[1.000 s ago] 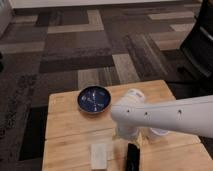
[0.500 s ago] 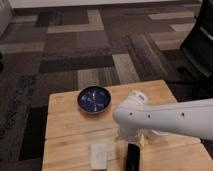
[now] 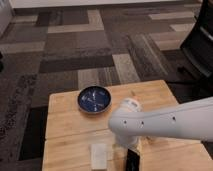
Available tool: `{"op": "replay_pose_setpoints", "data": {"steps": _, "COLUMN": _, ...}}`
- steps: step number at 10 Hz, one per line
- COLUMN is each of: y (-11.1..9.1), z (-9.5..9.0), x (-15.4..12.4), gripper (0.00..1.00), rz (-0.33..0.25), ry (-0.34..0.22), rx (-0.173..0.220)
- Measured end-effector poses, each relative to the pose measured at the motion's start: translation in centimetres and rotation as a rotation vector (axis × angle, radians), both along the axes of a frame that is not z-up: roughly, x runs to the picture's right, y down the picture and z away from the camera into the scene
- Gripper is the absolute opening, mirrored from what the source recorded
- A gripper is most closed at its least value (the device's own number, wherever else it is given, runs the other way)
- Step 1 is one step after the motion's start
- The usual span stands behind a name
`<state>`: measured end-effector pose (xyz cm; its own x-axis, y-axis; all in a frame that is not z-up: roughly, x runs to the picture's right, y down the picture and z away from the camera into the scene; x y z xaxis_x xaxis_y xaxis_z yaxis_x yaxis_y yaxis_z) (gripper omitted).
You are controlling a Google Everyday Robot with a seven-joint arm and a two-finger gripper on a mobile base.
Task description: Place the eraser on the white sponge
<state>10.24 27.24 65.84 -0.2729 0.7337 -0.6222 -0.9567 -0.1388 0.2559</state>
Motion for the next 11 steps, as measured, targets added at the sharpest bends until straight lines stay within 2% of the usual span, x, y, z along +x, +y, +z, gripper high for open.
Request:
{"op": "replay_pose_setpoints", "data": {"steps": 5, "y": 1.4, "z": 1.2, "x": 2.3, "gripper": 0.65, "rz": 0.029, "ry": -0.072, "rx": 0.052}}
{"op": "replay_pose_setpoints", "data": {"steps": 7, "y": 2.3, "z": 1.6, "x": 2.6, "gripper": 0.65, "rz": 0.018, "ry": -0.097, "rx": 0.053}}
{"op": "replay_pose_setpoints", "data": {"steps": 11, "y": 3.4, "z": 2.2, "x": 2.5, "gripper": 0.65, "rz": -0.006, "ry": -0.110, "rx": 0.038}}
